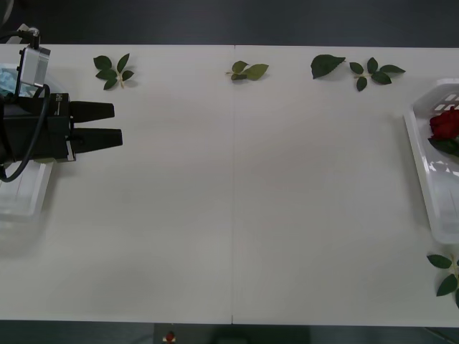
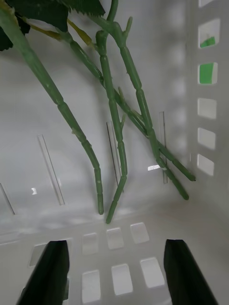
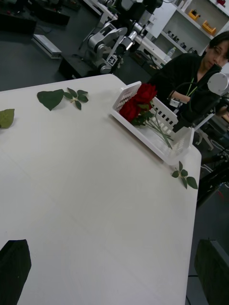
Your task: Put the red flowers into the right box and the blue flowers into the left box
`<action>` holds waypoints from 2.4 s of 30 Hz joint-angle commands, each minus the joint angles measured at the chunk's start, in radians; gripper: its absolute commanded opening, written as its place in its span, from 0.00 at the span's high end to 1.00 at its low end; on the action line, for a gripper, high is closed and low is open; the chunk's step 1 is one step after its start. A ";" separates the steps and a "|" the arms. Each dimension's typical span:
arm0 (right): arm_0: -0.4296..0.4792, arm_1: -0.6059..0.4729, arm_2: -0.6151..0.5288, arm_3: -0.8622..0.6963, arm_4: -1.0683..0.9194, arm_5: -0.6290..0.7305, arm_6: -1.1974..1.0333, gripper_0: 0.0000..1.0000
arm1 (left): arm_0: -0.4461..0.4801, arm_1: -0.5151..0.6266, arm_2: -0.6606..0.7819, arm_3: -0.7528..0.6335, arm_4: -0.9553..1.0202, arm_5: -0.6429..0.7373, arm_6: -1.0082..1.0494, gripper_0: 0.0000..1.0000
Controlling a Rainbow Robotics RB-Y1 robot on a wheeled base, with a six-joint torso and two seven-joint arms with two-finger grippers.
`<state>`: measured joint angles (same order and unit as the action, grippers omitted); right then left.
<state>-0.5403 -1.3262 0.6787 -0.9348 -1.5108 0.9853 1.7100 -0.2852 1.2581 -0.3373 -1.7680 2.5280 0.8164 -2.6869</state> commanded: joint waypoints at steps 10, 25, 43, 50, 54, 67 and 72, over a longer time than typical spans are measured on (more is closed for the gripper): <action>-0.082 -0.028 -0.137 -0.073 -0.128 0.161 0.419 0.00 | -0.015 0.026 0.015 -0.013 0.009 -0.002 -0.018 0.00; -0.089 0.093 -0.291 -0.440 -0.606 0.346 0.818 0.00 | -0.015 0.026 0.015 -0.013 0.009 -0.002 -0.018 0.00; -0.099 0.223 -0.294 -0.788 -0.431 0.202 0.904 0.00 | -0.015 0.026 0.015 -0.013 0.009 -0.002 -0.018 0.00; -0.124 0.173 -0.105 -0.843 -0.264 -0.019 0.895 0.00 | -0.015 0.026 0.015 -0.013 0.009 -0.002 -0.018 0.00; -0.145 0.170 -0.062 -0.837 -0.247 -0.048 0.895 0.00 | -0.015 0.026 0.015 -0.013 0.009 -0.002 -0.018 0.00; -0.151 0.180 -0.062 -0.840 -0.223 -0.047 0.904 0.00 | -0.015 0.026 0.015 -0.013 0.009 -0.002 -0.018 0.00; -0.151 0.180 -0.062 -0.846 -0.223 -0.036 0.901 0.00 | -0.015 0.026 0.015 -0.013 0.009 -0.002 -0.018 0.00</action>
<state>-0.6704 -1.1438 0.6199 -1.7565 -1.7257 0.9389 2.5979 -0.2852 1.2580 -0.3373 -1.7680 2.5280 0.8164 -2.6869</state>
